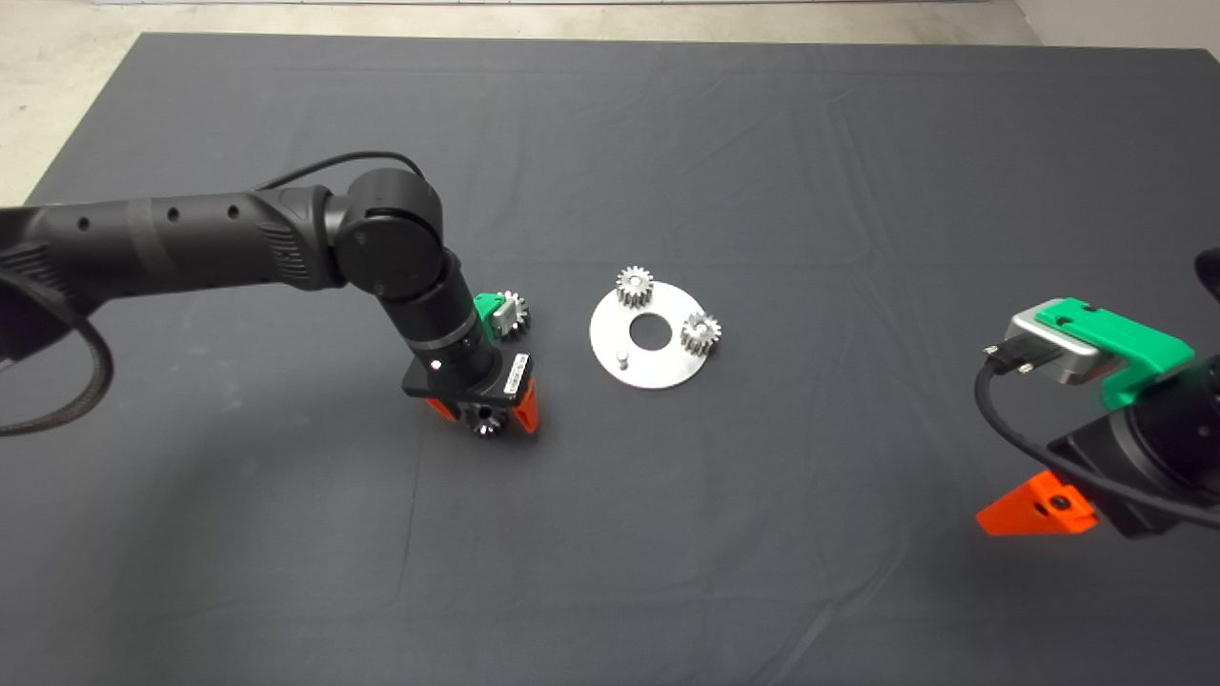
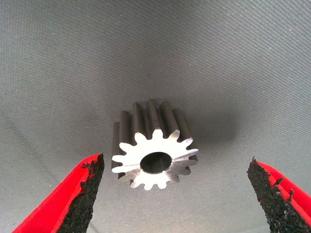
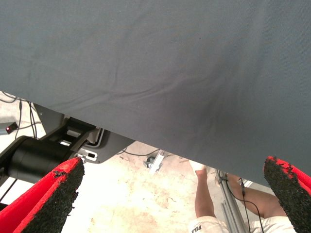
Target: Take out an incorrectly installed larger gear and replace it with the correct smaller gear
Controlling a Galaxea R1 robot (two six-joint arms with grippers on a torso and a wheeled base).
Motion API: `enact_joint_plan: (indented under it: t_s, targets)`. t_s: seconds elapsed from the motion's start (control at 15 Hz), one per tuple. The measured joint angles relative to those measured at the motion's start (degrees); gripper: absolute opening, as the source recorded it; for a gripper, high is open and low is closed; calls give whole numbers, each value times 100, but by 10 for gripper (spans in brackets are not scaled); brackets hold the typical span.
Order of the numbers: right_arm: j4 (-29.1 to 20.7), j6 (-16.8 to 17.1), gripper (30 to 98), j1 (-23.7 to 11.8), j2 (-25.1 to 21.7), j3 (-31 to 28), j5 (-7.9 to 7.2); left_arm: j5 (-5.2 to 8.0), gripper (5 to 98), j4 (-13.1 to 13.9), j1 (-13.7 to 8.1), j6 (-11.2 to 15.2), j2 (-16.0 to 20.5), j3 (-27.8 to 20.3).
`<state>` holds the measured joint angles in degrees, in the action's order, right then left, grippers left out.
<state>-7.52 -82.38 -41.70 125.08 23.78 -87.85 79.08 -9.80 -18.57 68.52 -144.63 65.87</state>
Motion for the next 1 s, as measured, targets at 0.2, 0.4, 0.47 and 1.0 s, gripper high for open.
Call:
enact_joint_plan:
  t_s: [0.2, 0.4, 0.47, 1.0]
  targets:
    - [0, 0, 977, 0, 1, 0, 0, 0, 758, -74, 0, 0, -2, 0]
    - [0, 0, 977, 0, 1, 0, 2, -2, 758, -122, 0, 0, -22, 0]
    - [0, 0, 977, 0, 1, 0, 0, -2, 758, -182, 2, 2, -29, 0]
    - [0, 0, 977, 0, 1, 0, 0, 3, 758, -400, 99, 7, -7, -2]
